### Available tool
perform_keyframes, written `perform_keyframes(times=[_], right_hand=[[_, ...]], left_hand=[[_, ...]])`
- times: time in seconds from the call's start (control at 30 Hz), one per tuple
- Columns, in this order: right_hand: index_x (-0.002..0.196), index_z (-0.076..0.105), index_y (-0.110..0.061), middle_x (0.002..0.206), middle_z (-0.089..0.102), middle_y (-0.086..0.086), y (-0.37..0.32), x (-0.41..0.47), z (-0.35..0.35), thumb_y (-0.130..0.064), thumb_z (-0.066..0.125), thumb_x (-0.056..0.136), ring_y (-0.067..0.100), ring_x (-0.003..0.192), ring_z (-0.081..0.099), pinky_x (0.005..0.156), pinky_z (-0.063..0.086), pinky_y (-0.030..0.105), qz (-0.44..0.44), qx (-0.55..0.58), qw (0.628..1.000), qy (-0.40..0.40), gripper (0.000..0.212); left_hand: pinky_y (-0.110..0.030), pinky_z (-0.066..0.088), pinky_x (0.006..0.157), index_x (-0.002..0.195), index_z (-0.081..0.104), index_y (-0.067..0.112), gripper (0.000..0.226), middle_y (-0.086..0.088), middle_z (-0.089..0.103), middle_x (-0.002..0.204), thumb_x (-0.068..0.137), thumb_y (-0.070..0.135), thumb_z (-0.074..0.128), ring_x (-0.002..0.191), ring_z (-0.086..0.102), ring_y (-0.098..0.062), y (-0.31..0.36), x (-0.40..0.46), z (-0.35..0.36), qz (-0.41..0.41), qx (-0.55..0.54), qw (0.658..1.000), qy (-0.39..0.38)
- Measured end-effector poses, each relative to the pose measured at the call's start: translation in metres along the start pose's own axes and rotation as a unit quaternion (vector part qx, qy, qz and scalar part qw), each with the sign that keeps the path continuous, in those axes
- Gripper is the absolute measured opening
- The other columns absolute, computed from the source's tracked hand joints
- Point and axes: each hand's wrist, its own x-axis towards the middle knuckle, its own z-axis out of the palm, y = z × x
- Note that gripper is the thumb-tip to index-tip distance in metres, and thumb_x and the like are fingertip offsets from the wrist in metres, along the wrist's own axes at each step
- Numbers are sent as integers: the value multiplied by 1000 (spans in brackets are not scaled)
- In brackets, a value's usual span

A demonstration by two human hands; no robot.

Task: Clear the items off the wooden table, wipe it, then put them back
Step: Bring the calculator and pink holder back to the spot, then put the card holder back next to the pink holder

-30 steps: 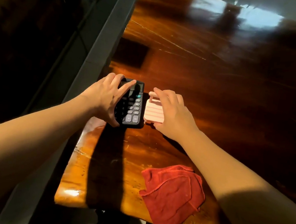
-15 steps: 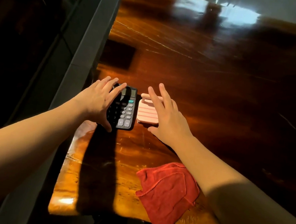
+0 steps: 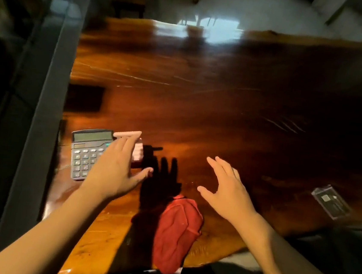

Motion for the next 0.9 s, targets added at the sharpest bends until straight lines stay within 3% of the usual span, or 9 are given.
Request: perform_keyframes(times=[0.3, 0.53, 0.77, 0.9], right_hand=[[154, 32, -40, 164, 27, -8, 152, -38, -61, -51, 67, 89, 20, 150, 24, 107, 45, 46, 134, 51, 989, 25, 74], [156, 27, -37, 165, 25, -4, 290, -56, -101, -48, 72, 87, 25, 151, 19, 109, 43, 49, 217, 22, 975, 37, 83], [160, 18, -25, 167, 24, 7, 386, -50, -117, -42, 79, 82, 31, 154, 14, 122, 22, 54, 265, -49, 962, 36, 100], [159, 17, -20, 164, 29, 10, 415, -40, -116, -38, 83, 78, 31, 151, 23, 119, 30, 51, 280, -31, 959, 16, 107]], left_hand=[[-42, 40, 110, 154, 35, 13, 90, -11, 48, 145, 82, 53, 73, 135, 44, -32, 132, 42, 110, 35, 24, 989, -142], [-42, 38, 114, 159, 20, 24, 95, -7, 39, 156, 84, 63, 64, 142, 36, -29, 217, 82, 190, 24, 46, 969, -243], [-45, 35, 117, 160, 14, 25, 93, -4, 32, 161, 88, 61, 61, 149, 27, -28, 279, 104, 248, 18, 101, 954, -283], [-48, 31, 120, 160, 13, 23, 93, -4, 27, 164, 89, 61, 60, 152, 21, -29, 290, 105, 267, 2, 134, 946, -295]])
